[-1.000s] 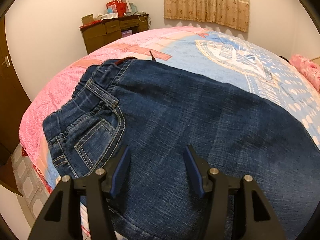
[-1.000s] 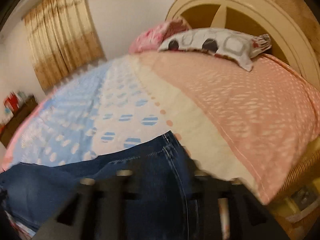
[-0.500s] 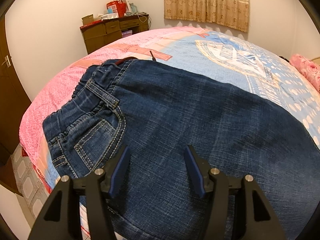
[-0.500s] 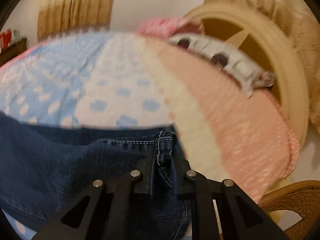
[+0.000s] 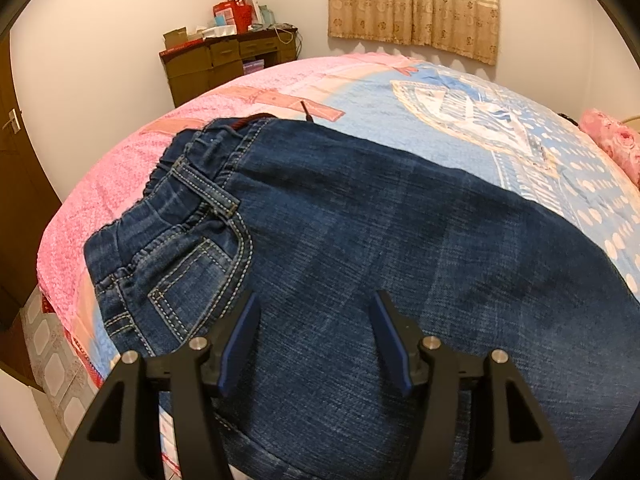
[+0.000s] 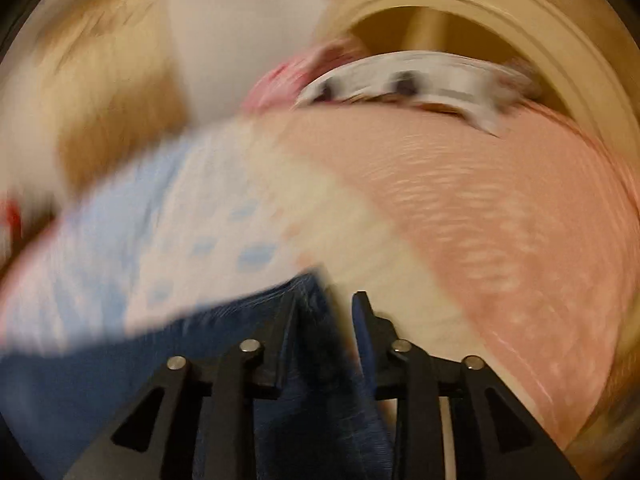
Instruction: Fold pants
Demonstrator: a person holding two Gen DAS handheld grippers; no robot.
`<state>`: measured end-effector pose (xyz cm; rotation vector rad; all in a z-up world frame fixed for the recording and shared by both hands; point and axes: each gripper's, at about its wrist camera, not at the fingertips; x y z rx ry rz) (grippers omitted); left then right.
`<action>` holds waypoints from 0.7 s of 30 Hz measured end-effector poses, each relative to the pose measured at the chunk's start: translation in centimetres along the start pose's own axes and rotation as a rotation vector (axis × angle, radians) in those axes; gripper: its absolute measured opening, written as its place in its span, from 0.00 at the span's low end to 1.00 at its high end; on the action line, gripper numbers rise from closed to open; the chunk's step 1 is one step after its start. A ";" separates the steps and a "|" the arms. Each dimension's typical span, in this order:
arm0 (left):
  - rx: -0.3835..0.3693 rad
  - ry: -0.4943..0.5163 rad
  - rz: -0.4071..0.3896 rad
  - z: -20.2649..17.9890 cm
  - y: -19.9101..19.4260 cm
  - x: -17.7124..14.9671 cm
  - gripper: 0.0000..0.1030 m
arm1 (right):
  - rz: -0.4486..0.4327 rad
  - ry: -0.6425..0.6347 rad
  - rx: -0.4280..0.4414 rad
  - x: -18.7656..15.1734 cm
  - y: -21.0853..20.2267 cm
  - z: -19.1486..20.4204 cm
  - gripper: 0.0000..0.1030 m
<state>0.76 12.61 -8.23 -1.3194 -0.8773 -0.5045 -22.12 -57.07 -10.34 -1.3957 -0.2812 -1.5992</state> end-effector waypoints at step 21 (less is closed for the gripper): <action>0.025 -0.027 0.000 8.2 -2.3 0.1 0.59 | 0.409 -0.636 0.676 -15.8 -11.1 23.4 0.31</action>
Point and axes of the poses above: each gripper's, at about its wrist camera, not at the fingertips, and y roughly the way its jaws point, z to its left, x to its top, and after that the axes turned 8 degrees about -z, right-handed
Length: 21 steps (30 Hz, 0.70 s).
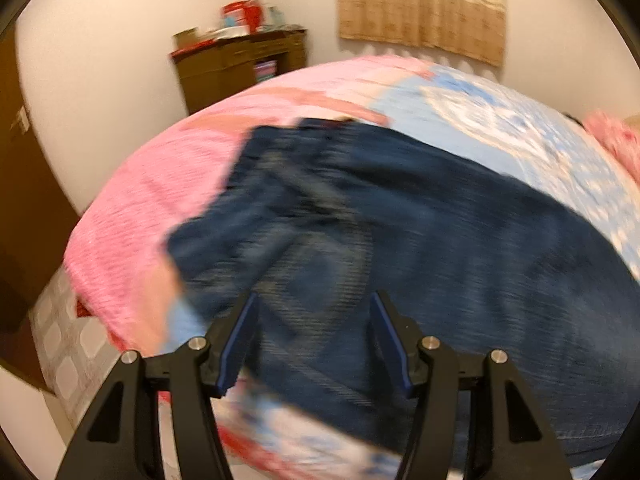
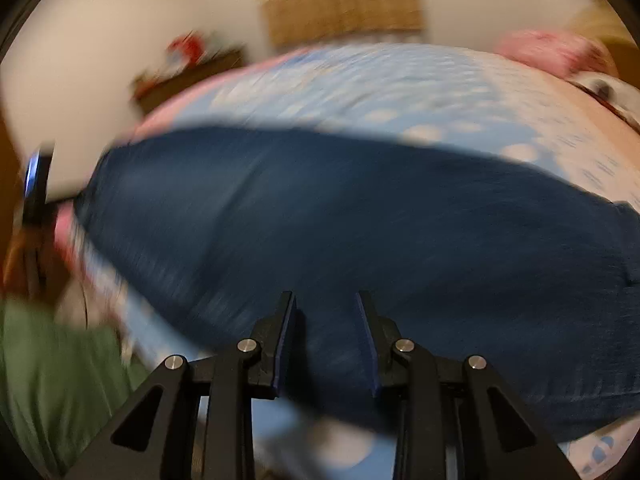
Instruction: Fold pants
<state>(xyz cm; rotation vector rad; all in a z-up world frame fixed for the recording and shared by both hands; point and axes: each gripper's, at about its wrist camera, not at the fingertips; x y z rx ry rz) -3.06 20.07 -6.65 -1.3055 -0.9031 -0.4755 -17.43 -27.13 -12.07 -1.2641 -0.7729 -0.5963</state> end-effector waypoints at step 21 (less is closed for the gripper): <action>-0.081 -0.316 0.026 8.0 4.8 0.2 0.73 | -0.185 -0.170 0.217 9.9 6.0 13.2 0.66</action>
Point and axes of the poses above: each gripper's, at about its wrist camera, not at the fingertips, and y roughly the way its jaws point, z to its left, x to its top, and after that the axes turned 8 degrees about -z, right-handed
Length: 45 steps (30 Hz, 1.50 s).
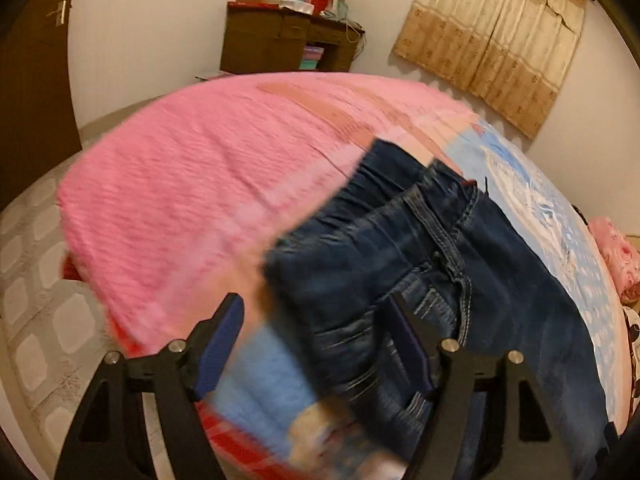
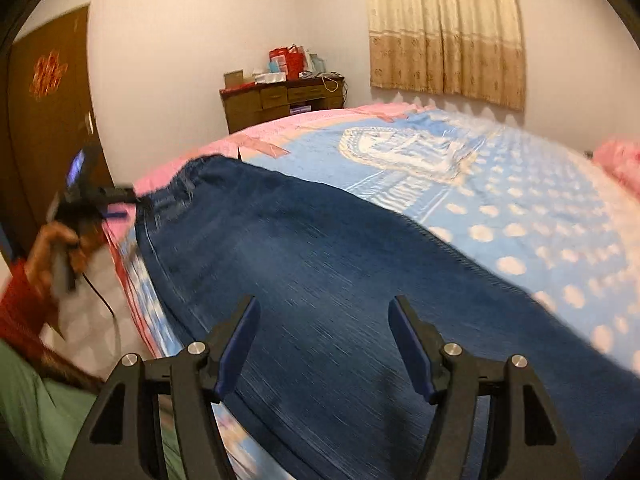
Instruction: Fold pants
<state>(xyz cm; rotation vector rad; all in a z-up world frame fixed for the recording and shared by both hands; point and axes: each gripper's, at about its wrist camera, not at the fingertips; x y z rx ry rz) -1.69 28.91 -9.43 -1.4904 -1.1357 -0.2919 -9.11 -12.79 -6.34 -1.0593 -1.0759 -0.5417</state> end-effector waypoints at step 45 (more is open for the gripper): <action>0.037 0.464 -0.184 -18.0 -4.0 -4.7 0.71 | -0.532 1.264 -0.639 -23.5 -31.0 -26.6 0.05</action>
Point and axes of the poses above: each gripper's, at about its wrist camera, not at the fingertips, and y roughly the way its jaws point, z to its left, x to its top, and after that the axes turned 8 degrees about -z, right-handed
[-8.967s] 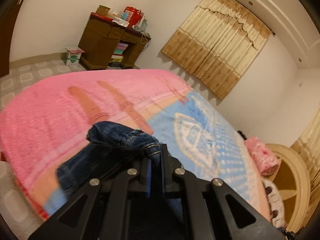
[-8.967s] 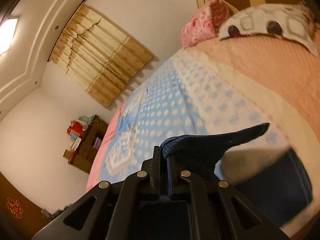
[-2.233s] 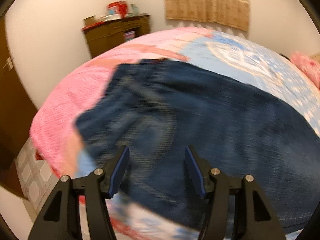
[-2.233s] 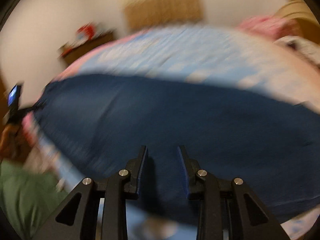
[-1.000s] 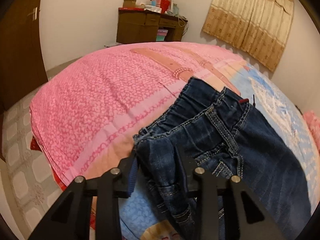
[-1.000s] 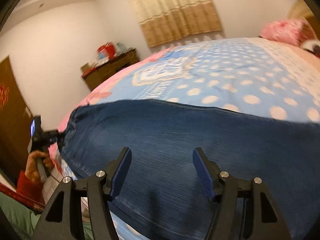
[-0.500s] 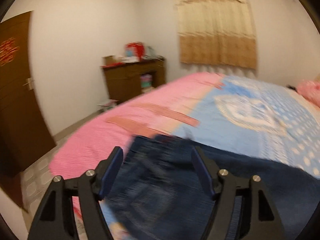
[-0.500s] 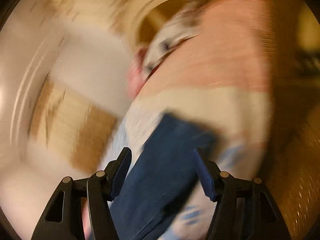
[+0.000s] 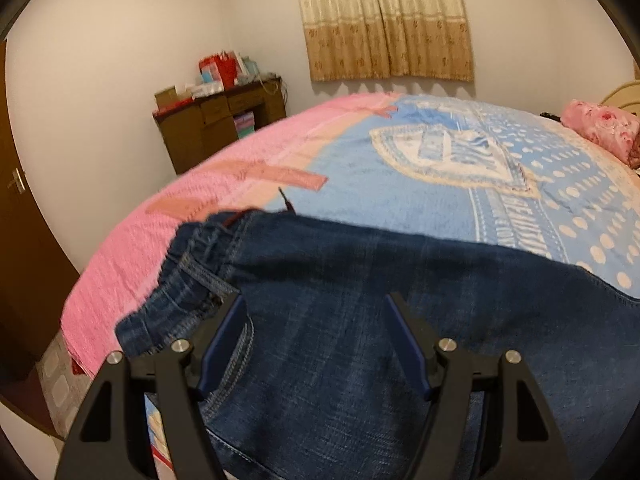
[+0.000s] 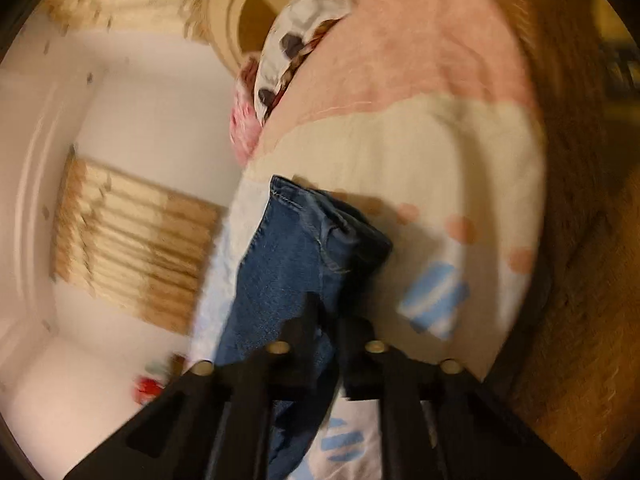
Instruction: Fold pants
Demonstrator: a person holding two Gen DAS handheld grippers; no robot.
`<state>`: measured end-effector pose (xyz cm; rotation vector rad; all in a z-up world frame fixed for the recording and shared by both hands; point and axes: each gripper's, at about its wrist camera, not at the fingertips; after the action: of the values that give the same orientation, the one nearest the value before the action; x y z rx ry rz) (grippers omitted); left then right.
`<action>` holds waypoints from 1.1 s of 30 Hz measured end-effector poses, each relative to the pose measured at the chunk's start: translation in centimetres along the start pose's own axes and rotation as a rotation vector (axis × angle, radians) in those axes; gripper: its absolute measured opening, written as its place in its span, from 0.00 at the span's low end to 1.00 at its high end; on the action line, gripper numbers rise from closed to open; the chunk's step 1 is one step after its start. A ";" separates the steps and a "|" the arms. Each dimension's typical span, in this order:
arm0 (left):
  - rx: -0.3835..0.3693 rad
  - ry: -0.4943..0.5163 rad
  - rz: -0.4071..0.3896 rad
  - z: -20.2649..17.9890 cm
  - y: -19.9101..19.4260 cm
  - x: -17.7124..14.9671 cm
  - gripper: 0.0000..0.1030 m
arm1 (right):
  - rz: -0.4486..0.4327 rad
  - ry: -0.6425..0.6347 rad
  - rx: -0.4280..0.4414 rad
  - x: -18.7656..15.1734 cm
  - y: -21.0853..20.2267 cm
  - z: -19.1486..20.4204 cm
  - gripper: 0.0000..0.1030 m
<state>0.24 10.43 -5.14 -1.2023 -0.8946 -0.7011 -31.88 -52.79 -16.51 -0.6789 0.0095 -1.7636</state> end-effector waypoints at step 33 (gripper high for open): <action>-0.045 -0.002 0.047 -0.9 0.3 -0.8 0.71 | -0.001 -0.015 0.210 0.2 3.0 -0.9 0.07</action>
<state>0.31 9.63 -6.06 -1.2606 -0.8538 -0.6858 -29.69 -54.23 -18.25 -0.5389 -0.1839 -1.7307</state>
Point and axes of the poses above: each gripper's, at about its wrist camera, not at the fingertips, and y roughly the way its jaws point, z to its left, x to its top, and after that the axes turned 8 degrees about -z, right-handed
